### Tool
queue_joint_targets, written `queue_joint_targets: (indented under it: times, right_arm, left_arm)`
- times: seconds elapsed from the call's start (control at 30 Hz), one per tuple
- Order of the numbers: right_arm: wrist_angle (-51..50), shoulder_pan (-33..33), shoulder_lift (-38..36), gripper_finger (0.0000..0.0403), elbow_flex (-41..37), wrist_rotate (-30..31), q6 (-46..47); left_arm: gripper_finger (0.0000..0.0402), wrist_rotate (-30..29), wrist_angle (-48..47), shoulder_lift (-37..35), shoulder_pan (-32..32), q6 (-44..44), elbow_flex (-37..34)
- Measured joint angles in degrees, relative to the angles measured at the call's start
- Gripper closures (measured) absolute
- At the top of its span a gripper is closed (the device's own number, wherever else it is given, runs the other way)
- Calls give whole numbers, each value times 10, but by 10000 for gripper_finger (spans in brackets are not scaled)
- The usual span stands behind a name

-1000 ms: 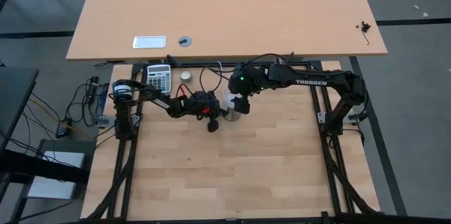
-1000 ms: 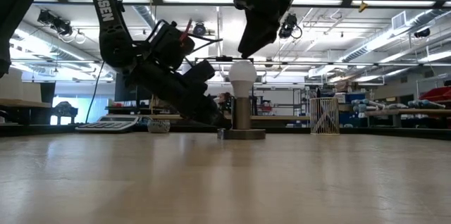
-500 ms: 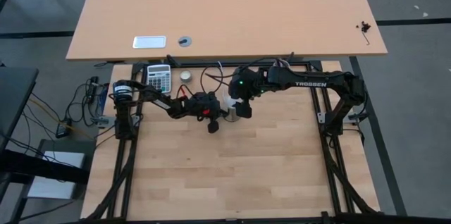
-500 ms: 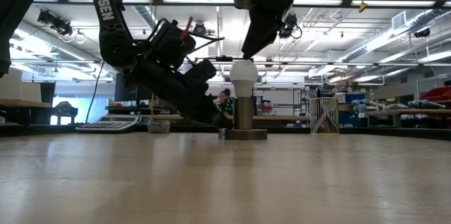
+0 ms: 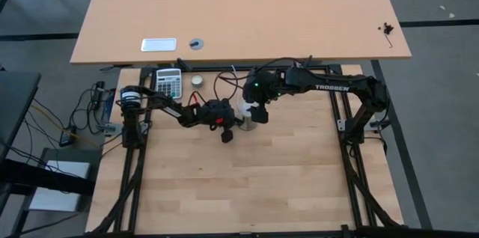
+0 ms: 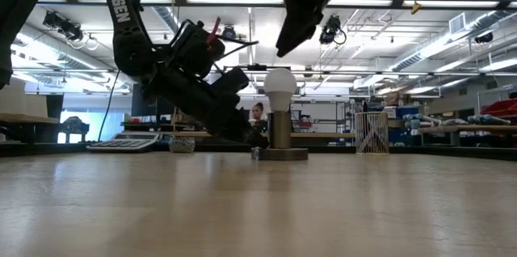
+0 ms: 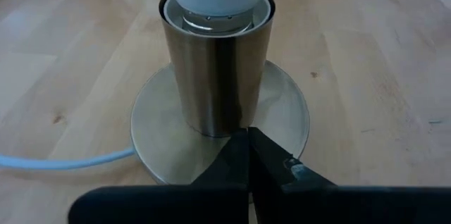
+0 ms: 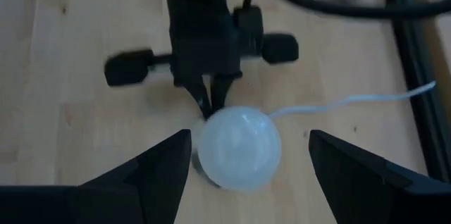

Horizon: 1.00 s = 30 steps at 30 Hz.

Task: Screw lightbulb
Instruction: Insert the lightbulb into the lamp

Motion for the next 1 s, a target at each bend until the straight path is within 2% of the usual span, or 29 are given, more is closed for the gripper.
queue_joint_targets:
  times: [0.4, 0.63, 1.0]
  right_arm:
    - [-49, 4, 0, 107, -1, 0, 8]
    - [-70, 5, 0, 110, -4, 0, 3]
    - [-56, 14, 0, 130, -48, -1, -54]
  left_arm:
    - [399, -2, 13, 52, -25, -2, 51]
    - [399, 0, 4, 53, -30, -3, 60]
    - [399, 1, 3, 54, -30, -3, 61]
